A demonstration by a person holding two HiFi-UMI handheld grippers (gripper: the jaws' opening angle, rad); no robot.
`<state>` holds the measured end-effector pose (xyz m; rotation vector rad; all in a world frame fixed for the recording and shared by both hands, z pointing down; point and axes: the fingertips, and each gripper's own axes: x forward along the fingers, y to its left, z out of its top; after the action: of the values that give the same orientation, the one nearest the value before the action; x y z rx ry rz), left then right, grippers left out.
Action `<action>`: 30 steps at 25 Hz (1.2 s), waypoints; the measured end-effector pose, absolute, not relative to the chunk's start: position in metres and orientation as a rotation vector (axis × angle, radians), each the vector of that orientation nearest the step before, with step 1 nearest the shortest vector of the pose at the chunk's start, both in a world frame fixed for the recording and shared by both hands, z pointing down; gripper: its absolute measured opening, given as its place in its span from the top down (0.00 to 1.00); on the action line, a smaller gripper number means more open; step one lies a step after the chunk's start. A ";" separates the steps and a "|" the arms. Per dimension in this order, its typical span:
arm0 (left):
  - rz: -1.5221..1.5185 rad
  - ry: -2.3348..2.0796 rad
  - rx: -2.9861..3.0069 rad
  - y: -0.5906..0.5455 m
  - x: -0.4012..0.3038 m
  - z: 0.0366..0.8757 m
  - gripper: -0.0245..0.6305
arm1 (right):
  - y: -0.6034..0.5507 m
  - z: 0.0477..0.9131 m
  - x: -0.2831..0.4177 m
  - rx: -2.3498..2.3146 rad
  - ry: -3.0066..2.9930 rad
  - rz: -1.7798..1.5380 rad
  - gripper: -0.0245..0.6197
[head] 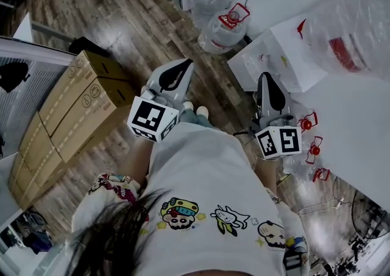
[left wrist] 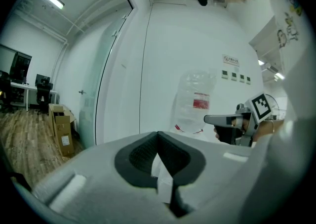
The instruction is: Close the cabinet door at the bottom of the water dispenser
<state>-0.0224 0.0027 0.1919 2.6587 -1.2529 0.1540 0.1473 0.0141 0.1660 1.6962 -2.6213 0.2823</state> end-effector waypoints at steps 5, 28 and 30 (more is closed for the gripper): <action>0.160 -1.252 2.672 0.008 -0.025 0.192 0.96 | 0.015 0.169 0.141 1.654 -2.630 0.291 0.95; 0.184 -1.221 2.707 0.000 -0.028 0.194 0.96 | 0.016 0.174 0.141 1.636 -2.613 0.290 0.95; 0.184 -1.218 2.707 0.000 -0.028 0.194 0.96 | 0.016 0.174 0.142 1.640 -2.613 0.295 0.95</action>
<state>-0.0279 -0.0002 0.1936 2.7068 -1.2183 0.1840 0.1415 0.0156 0.1738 1.6398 -2.6128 0.2953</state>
